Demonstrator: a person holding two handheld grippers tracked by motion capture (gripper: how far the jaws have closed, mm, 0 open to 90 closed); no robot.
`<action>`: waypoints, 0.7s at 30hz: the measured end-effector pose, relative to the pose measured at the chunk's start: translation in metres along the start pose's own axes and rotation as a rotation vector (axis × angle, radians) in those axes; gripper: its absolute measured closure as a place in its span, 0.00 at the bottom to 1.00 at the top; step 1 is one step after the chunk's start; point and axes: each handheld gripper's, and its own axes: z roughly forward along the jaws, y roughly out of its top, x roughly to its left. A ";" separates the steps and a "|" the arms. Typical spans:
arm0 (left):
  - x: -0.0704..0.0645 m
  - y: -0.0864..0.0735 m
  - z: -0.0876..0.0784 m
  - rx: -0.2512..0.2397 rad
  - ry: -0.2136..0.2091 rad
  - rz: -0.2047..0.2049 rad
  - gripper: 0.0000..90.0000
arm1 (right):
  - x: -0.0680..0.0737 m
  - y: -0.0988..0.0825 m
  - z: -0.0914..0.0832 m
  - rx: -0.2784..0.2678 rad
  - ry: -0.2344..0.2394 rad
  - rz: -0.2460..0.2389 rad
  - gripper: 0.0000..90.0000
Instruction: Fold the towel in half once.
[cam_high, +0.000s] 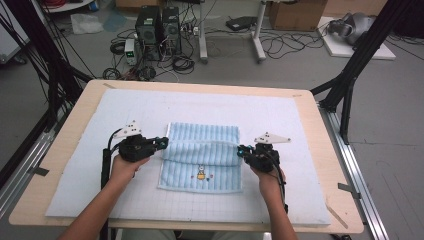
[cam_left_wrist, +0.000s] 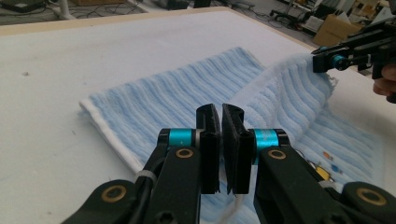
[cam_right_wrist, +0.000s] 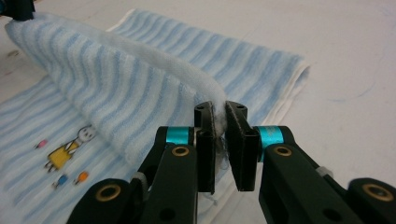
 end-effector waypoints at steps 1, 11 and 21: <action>-0.003 -0.002 -0.002 -0.001 -0.002 0.003 0.94 | 0.002 -0.003 -0.002 0.002 0.002 -0.002 0.91; -0.017 -0.022 -0.027 0.003 -0.031 0.000 0.94 | 0.018 -0.022 -0.025 -0.044 0.089 -0.004 0.91; -0.034 -0.040 -0.035 0.052 -0.081 -0.002 0.92 | 0.026 -0.038 -0.038 0.011 0.121 -0.022 0.86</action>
